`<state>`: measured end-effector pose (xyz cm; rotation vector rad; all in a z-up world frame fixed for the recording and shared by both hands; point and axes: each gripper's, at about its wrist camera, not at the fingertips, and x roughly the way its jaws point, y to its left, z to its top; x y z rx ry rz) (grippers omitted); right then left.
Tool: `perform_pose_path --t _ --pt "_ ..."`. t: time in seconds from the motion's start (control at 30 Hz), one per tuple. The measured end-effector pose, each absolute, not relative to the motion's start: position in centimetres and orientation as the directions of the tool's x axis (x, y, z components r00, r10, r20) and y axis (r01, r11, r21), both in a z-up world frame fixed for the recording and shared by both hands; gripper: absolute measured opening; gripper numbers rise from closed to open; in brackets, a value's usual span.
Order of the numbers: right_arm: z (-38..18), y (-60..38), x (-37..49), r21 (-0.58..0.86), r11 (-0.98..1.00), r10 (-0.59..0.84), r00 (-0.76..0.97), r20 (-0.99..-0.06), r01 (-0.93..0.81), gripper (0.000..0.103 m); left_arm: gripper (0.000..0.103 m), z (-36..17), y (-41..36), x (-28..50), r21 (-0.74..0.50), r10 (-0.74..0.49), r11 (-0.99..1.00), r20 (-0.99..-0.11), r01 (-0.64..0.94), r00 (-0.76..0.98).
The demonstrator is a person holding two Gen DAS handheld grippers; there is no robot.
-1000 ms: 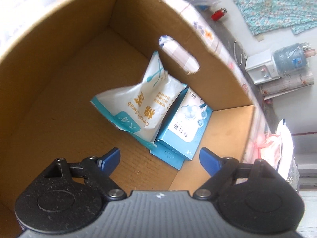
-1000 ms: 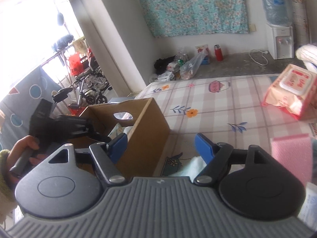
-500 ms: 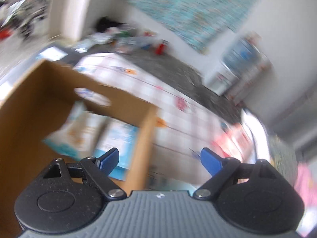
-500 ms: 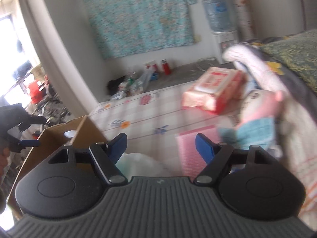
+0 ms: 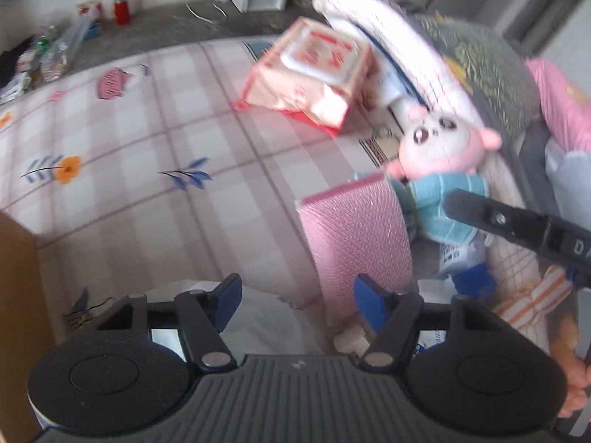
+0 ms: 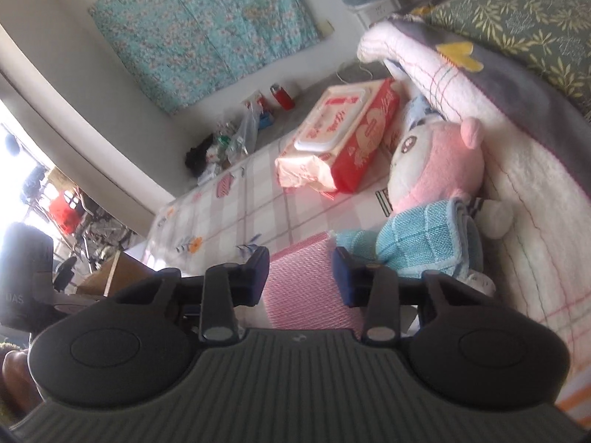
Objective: Organize soft objects
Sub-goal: 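Grasp the pink mesh sponge with the left tool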
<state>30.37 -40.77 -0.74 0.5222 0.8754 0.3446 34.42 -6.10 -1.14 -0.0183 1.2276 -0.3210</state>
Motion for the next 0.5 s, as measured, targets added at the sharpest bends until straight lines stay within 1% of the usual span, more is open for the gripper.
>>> perform_pose_path --t 0.1,0.2,0.23,0.37,0.5 --pt "-2.3 -40.5 32.0 0.555 0.829 0.490 0.564 -0.665 -0.066 0.037 0.069 -2.9 -7.0 35.6 -0.189 -0.253 0.950 -0.933 0.250 0.255" --pt "-3.8 -40.1 33.4 0.548 0.835 0.486 0.531 -0.694 -0.048 0.039 0.068 -3.8 -7.2 36.4 -0.183 -0.234 0.958 -0.943 0.220 0.236" --pt "-4.3 -40.0 33.8 0.548 0.836 0.486 0.520 -0.703 -0.040 0.039 0.066 -4.1 -7.3 36.6 -0.186 -0.232 0.961 -0.945 0.206 0.229" --pt "-6.2 -39.5 34.5 0.565 0.824 0.507 0.488 -0.711 -0.033 0.039 0.066 -5.0 -7.8 37.6 -0.217 -0.253 0.960 -0.942 0.179 0.218" --pt "-7.0 -38.5 35.0 0.581 0.812 0.533 0.464 -0.707 -0.047 0.038 0.060 -4.7 -8.1 37.5 -0.257 -0.291 0.951 -0.931 0.174 0.219"
